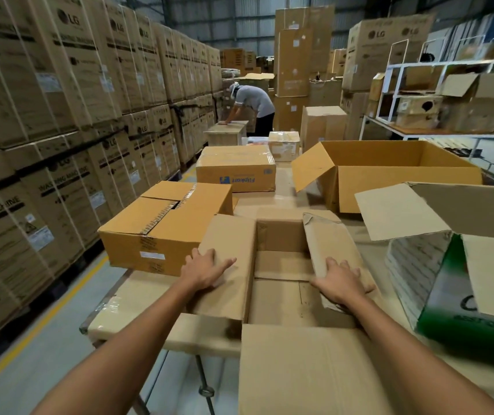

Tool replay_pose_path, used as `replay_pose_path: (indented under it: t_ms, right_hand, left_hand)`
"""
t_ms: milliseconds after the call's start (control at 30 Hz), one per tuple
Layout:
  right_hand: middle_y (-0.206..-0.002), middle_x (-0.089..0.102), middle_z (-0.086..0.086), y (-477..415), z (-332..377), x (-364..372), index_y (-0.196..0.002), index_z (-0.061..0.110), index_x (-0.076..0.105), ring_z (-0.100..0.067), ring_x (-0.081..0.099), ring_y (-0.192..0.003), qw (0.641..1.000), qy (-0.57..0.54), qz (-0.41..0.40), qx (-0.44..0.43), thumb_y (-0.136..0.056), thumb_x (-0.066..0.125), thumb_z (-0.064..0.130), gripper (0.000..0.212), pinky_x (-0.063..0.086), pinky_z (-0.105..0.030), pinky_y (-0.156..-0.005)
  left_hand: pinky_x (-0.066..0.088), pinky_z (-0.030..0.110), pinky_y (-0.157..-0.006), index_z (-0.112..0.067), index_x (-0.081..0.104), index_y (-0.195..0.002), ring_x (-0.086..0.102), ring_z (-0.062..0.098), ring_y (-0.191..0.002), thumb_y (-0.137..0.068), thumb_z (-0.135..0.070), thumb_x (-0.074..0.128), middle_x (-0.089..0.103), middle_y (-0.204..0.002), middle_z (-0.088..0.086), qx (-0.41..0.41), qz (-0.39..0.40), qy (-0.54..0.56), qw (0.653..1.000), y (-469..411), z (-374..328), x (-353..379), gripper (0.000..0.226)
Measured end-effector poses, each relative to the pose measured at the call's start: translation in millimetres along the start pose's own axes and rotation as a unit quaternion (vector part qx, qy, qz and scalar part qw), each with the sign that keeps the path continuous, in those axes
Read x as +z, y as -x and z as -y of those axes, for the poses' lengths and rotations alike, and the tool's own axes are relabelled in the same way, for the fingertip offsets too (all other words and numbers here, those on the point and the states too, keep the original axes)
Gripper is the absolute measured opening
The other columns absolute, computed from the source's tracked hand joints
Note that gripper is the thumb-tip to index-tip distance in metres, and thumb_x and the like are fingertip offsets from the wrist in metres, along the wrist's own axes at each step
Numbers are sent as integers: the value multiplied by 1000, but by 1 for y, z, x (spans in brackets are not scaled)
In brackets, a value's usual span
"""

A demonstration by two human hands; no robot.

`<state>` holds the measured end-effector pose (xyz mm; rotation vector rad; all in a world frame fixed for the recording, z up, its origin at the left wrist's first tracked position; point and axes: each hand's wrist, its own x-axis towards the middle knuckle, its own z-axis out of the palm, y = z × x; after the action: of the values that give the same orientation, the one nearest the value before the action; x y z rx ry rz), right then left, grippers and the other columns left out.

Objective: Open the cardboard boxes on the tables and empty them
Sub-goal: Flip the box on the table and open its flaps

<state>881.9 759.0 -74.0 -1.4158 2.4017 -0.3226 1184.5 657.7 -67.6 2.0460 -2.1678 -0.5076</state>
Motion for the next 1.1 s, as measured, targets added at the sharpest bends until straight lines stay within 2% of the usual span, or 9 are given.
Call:
replay_pose_path:
  t_ms: [167,300,400,500,800,867,967,1033,1100]
  right_hand:
    - [-149,41,-10,0,-16,-11,-150,31,33,-40,35,-135,1000,-14,-1,7,-74,52,68,86,30,-66,-108]
    - [-147,44,-10,2,-17,-13,-151,28,35,-38,38,-132,999,-38,-3,-3,-64,50,67,96,37,-58,-106]
    - [-143,47,-9,5,-16,-12,-148,29,37,-37,38,-131,999,-37,-8,1,-61,48,68,96,37,-60,-104]
    - [-143,45,-8,9,-14,-13,-148,29,37,-36,36,-133,1000,-22,-8,7,-70,54,65,88,34,-64,-105]
    - [-124,61,-9,7,8,-60,-134,13,56,-25,60,-102,981,-188,-1,-39,-86,67,31,53,55,-40,-86]
    - [-116,63,-10,1,15,-84,-128,10,58,-26,64,-96,989,-145,-11,-40,-89,64,17,40,57,-37,-75]
    - [-108,64,-10,-1,22,-113,-117,8,61,-27,62,-94,992,26,-114,-42,-94,56,8,24,56,-38,-77]
    - [-118,59,-13,-4,16,-122,-123,9,60,-32,55,-109,972,139,-186,-33,-97,51,8,27,49,-42,-86]
    - [-137,49,-18,-12,2,-123,-131,14,56,-39,43,-127,957,226,-182,-2,-96,49,11,36,40,-53,-102]
  left_hand:
    - [24,63,-114,-20,24,-156,18,49,-145,-77,-91,35,12,-162,24,-12,72,35,997,-2,-7,24,107]
    - [30,57,-114,-11,26,-154,32,41,-142,-57,-104,33,30,-158,20,-23,156,136,978,-3,-21,60,135]
    - [43,46,-108,1,36,-147,48,36,-131,-83,-69,60,45,-148,20,-37,148,232,961,2,-49,71,98]
    - [52,38,-83,1,53,-125,60,32,-105,-90,-31,60,61,-118,16,-42,96,230,968,1,-68,71,47]
    - [40,33,-67,-6,55,-99,55,28,-88,-94,-13,47,59,-99,13,-46,12,186,981,-14,-50,55,11]
    - [42,34,-69,-7,53,-101,54,28,-90,-96,-13,46,57,-100,13,-53,11,180,982,-14,-44,56,11]
    - [46,35,-74,-7,50,-102,54,29,-91,-95,-13,45,56,-101,13,-50,10,176,983,-14,-36,59,10]
    - [47,35,-74,-8,47,-102,53,29,-91,-97,-13,43,52,-99,12,-39,12,163,986,-13,-35,58,9]
    - [45,35,-71,-9,45,-103,54,27,-89,-100,-15,41,51,-97,10,-29,15,137,990,-12,-34,58,8]
